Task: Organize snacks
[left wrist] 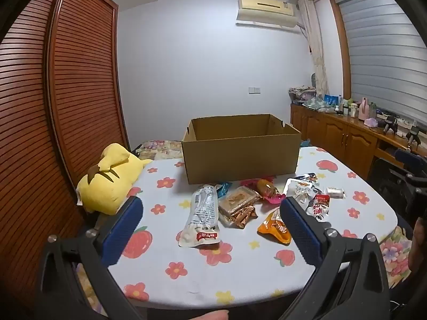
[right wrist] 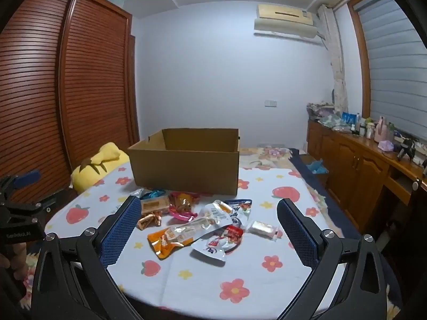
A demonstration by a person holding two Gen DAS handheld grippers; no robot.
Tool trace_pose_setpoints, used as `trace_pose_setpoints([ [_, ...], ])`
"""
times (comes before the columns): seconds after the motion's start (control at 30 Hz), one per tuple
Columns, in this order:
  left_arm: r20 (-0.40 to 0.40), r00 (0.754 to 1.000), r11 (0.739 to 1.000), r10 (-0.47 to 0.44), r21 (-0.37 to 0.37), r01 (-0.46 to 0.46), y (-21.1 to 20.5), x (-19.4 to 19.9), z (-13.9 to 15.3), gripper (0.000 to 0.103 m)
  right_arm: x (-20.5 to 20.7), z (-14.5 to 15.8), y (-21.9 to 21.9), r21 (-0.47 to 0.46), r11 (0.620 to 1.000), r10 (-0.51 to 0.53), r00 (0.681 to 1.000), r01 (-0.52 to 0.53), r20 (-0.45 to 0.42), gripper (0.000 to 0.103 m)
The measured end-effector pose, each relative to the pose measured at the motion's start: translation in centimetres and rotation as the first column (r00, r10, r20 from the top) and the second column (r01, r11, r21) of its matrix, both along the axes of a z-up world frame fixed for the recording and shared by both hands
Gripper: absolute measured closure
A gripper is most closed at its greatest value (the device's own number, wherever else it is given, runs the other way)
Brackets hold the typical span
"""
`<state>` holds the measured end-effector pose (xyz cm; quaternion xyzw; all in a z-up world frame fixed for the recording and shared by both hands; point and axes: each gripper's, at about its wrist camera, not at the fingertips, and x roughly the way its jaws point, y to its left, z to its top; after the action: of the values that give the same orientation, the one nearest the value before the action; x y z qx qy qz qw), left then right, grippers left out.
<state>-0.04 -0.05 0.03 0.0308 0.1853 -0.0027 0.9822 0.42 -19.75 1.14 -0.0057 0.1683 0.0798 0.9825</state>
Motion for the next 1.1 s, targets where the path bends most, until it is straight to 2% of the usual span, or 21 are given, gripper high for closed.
trace_pose_setpoints([
  [0.23, 0.01, 1.0, 1.0, -0.009, -0.012, 0.009, -0.4, -0.7, 0.1, 0.0, -0.1, -0.1, -0.2, -0.006, 1.0, -0.008, 1.0, 0.008, -0.003, 0.0],
  [0.5, -0.014, 1.0, 1.0, -0.005, 0.004, 0.006, -0.1, -0.4, -1.1, 0.0, 0.0, -0.3, -0.2, 0.001, 1.0, -0.013, 1.0, 0.013, -0.002, 0.0],
  [1.1, -0.015, 1.0, 1.0, -0.01, 0.004, 0.01, -0.8, -0.3, -0.9, 0.0, -0.2, -0.2, -0.3, 0.002, 1.0, -0.014, 1.0, 0.014, -0.001, 0.0],
])
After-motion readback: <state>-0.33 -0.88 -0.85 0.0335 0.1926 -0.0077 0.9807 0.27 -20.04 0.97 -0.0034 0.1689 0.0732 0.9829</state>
